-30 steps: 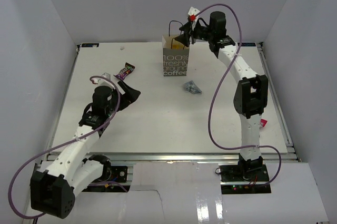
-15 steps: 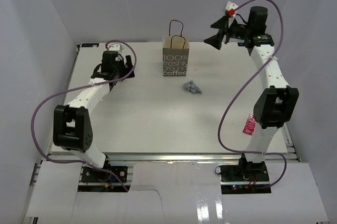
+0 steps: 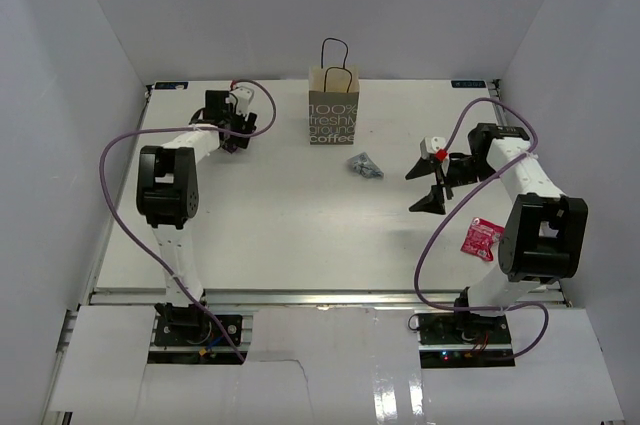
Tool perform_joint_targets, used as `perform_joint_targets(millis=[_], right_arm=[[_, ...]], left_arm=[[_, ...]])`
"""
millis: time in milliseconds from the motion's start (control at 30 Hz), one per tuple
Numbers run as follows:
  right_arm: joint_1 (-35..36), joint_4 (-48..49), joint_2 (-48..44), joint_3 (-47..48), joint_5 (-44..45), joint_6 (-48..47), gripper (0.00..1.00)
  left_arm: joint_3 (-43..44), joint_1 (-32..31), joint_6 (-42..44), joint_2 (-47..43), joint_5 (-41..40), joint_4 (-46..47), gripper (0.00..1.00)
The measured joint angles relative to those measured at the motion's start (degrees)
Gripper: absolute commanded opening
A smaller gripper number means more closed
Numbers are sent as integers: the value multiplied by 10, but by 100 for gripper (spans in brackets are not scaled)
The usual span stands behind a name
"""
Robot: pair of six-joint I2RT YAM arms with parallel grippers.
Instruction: Place the snacks into the paper bag
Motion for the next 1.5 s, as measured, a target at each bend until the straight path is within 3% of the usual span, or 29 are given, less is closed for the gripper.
perform_joint_targets(millis=[200, 300, 333, 433, 500, 733, 833, 933, 1200, 1500], right_arm=[[-3, -27, -12, -8, -12, -23, 90], [-3, -33, -10, -3, -15, -23, 90], [-2, -35, -7, 1, -16, -23, 89], [-3, -35, 4, 11, -21, -21, 89], [-3, -35, 11, 13, -25, -19, 88], [-3, -35, 22, 16, -35, -8, 88], [-3, -35, 30, 24, -40, -5, 88], [-3, -35, 34, 31, -43, -3, 88], [-2, -35, 35, 32, -46, 2, 87], [-2, -35, 26, 14, -51, 3, 87]], left_arm=[[20, 0, 0, 42, 31, 19, 71], [20, 0, -4, 44, 49, 20, 54], [20, 0, -7, 45, 54, 21, 42], [20, 0, -15, 45, 66, 23, 24], [18, 0, -22, 42, 74, 30, 18], [-64, -1, -101, -37, 173, 52, 15], [-114, -5, -163, -106, 242, 102, 14], [-110, -24, -202, -161, 294, 158, 14], [12, -92, -253, -166, 363, 261, 18], [225, -126, -348, 22, 364, 336, 19]])
